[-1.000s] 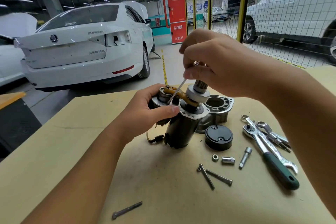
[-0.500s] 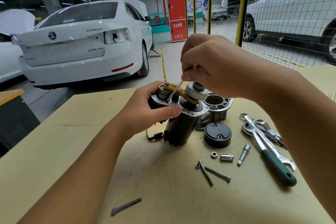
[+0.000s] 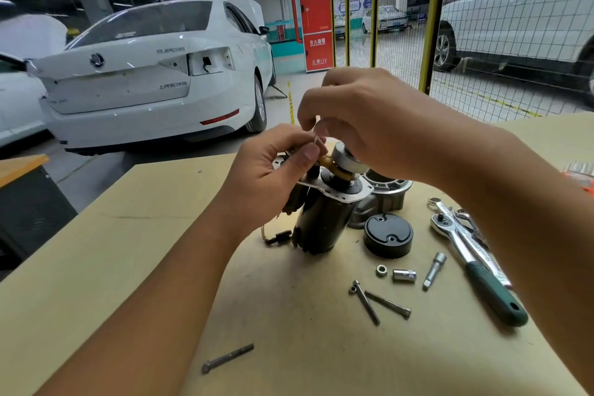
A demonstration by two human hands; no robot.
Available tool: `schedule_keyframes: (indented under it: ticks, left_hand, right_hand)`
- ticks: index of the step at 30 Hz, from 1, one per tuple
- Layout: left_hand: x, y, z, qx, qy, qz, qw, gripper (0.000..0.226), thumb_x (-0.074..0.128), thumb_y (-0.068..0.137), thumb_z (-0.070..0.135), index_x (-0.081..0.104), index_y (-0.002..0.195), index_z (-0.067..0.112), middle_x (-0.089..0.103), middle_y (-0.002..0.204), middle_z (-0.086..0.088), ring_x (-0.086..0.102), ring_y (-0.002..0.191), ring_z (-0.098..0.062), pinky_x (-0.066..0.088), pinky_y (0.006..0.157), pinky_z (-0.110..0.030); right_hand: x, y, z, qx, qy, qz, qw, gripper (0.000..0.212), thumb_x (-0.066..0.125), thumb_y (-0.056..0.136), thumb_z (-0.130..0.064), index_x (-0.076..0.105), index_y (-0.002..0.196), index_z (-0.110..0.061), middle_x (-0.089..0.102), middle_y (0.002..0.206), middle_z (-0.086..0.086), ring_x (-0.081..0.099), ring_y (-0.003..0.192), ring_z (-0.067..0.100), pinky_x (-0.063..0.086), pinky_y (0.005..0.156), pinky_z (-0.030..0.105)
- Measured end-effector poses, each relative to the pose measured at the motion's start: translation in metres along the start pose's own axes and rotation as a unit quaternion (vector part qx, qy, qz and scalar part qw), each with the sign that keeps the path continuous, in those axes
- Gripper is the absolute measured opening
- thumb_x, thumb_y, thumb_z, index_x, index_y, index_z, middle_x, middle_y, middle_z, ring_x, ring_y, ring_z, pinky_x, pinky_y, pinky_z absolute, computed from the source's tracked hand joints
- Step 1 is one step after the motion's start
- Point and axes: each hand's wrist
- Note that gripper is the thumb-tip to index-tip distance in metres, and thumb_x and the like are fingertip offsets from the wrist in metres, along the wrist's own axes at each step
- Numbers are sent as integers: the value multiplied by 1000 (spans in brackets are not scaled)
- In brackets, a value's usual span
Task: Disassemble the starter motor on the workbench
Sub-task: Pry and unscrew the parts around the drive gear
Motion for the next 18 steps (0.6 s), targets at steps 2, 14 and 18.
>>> schedule_keyframes:
  ticks: [2,14,18]
  left_hand:
    - [-1,0,1,-10,3,9,1000,17,64,101,15,76,108,4,75,100,-10,67,97,-26,56,92,-46]
    - [-5,4,10,-97,-52,34,993,12,85,72,29,81,81,24,78,102,5,74,100,-24,60,91,-55]
    - [-7,6,8,-104,-56,28,993,10,85,69,32,79,75,26,79,101,3,75,99,-25,62,89,-51]
  right_hand:
    - [-2,-2,-1,14,48,-3,999,36,59,99,-22,57,133,-33,61,110,-2,62,89,18,57,76,41]
    - [-5,0,5,171,199,120,957,33,75,86,-45,64,107,-21,66,87,-5,63,76,7,57,69,31]
    - [-4,1,2,148,205,137,958,27,78,87,-35,73,87,-8,70,80,4,67,73,22,56,69,46]
Point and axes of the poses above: each hand's wrist, its own y-axis towards the middle knuckle, its own x-axis out of the palm, z = x × y
